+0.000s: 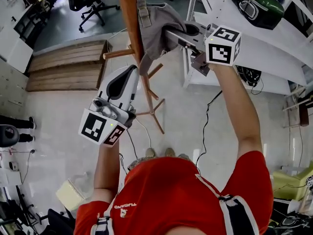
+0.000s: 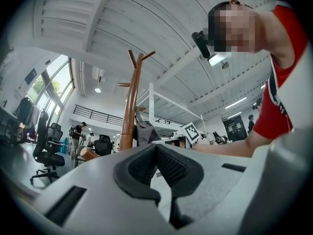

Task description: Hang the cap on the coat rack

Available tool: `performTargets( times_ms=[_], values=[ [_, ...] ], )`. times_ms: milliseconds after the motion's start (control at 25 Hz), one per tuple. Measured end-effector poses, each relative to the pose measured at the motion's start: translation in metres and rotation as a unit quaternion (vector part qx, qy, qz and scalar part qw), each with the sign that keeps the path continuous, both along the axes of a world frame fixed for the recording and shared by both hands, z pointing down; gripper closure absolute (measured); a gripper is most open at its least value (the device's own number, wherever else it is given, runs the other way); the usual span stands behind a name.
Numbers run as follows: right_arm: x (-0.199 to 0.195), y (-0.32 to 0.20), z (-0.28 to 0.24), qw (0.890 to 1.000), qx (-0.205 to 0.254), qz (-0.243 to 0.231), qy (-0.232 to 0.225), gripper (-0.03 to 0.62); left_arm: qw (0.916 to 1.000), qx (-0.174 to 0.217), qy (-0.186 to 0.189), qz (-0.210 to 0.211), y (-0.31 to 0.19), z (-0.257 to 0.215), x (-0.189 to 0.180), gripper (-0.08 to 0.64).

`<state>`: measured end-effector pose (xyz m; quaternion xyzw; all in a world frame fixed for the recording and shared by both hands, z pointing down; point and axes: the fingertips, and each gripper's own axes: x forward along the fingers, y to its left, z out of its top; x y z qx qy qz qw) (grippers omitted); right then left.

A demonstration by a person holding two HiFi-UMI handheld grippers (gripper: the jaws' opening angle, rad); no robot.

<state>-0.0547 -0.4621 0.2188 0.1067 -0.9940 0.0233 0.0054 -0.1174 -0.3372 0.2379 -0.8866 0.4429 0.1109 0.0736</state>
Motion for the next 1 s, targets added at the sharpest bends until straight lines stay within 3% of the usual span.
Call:
performTargets(
  times_ms=[160,360,800,1000],
  values=[
    [0.001,-0.002,0.002,0.998,0.028,0.036,-0.033,0.420,1.0000,-0.003,-0.002,0.006,-0.002,0.003,0.004,0.552],
    [0.020,0.002,0.004,0.991,0.090,0.095,-0.034,0.342,0.9999,-0.001,-0.001,0.015,-0.001,0.000,0.008,0.552],
    [0.055,0.080,-0.002,0.975,0.139,0.151,-0.080,0.345,0.9994,-0.004,0.006,0.035,0.005,0.002,0.021,0.552],
    [0.054,0.114,0.009,0.973,0.125,0.156,-0.116,0.409,0.9986,-0.004,0.007,0.051,0.010,0.005,0.033,0.552]
  ],
)
